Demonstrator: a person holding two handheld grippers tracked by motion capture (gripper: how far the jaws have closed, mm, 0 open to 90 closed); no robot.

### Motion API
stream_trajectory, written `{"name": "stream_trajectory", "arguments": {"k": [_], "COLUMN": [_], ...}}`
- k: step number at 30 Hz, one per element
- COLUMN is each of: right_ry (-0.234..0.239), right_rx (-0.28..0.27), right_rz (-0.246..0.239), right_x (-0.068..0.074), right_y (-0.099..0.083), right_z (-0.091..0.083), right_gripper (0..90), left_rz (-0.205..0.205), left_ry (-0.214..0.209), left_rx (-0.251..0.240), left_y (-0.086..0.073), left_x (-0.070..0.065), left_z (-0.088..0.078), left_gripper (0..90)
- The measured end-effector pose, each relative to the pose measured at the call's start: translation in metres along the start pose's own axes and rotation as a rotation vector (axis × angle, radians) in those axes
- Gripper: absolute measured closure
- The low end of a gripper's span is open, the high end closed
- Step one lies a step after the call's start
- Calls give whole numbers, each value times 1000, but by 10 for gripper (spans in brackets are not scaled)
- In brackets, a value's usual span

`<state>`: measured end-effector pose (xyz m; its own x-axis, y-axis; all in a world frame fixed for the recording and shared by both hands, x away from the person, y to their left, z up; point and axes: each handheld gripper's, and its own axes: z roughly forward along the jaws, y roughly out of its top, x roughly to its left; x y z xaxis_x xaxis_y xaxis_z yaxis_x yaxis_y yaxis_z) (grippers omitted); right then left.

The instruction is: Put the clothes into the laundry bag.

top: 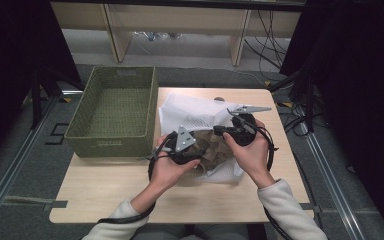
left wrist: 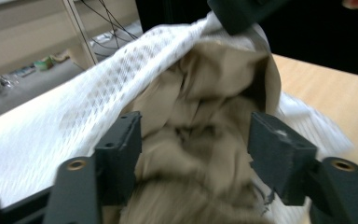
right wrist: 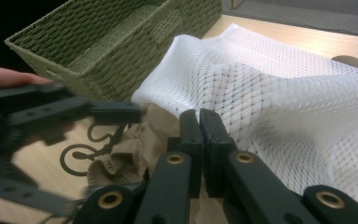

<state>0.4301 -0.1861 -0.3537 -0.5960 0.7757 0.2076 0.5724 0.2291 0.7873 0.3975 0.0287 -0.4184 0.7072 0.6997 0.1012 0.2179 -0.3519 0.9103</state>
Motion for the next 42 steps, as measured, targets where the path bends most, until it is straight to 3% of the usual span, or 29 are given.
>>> {"name": "stream_trajectory", "arguments": {"k": [4, 10, 11, 15, 17, 18, 20, 21, 23, 27, 29, 31, 32, 34, 35, 37, 42], "right_ry": [-13, -3, -1, -8, -4, -3, -5, -16, -2, -14, 10, 5, 3, 2, -9, -4, -1], "right_rx": [7, 10, 10, 15, 14, 17, 16, 13, 24, 26, 33, 34, 42, 43, 43, 45, 49], "right_rz": [-5, 1, 0, -5, -6, 1, -3, -12, 3, -20, -13, -19, -14, 3, -16, -8, -6], "right_x": [2, 2, 2, 1, 1, 2, 2, 1, 3, 4, 4, 4, 4, 6, 4, 6, 8], "right_y": [-1, -1, -1, -1, -1, -1, -1, -1, -2, -3, -4, -4, -4, -5, -4, -5, -6], "right_z": [2, 2, 3, 3, 2, 2, 3, 4, 5, 7, 9, 10, 10, 11, 11, 10, 13], "right_gripper": [899, 899, 899, 899, 899, 899, 899, 899, 899, 899, 899, 899, 899, 899, 899, 899, 899], "left_rz": [3, -9, 7, 46, 41, 62, 56, 27, 27, 42, 59, 51, 84, 90, 90, 99, 55], "left_ry": [0, 31, 17, 35, 41, 43, 38, 24, 6, -25, -6, -2, 5, 25, 40, 41, 64], "left_rx": [32, 80, 141, 185, 198, 217, 221, 201, 235, 273, 298, 295, 299, 308, 312, 315, 300], "left_y": [-11, -25, -30, -37, -40, -41, -42, -45, -48, -56, -63, -64, -63, -64, -64, -63, -63], "left_x": [9, 23, 26, 29, 32, 34, 34, 33, 31, 30, 28, 27, 29, 28, 26, 25, 21], "left_z": [-11, -5, 0, 5, 5, 4, 5, 11, 18, 31, 41, 43, 43, 45, 46, 46, 47], "left_gripper": [294, 269, 237, 227, 203, 200, 194, 194, 205, 340, 388, 457, 457, 564, 600, 626, 793]}}
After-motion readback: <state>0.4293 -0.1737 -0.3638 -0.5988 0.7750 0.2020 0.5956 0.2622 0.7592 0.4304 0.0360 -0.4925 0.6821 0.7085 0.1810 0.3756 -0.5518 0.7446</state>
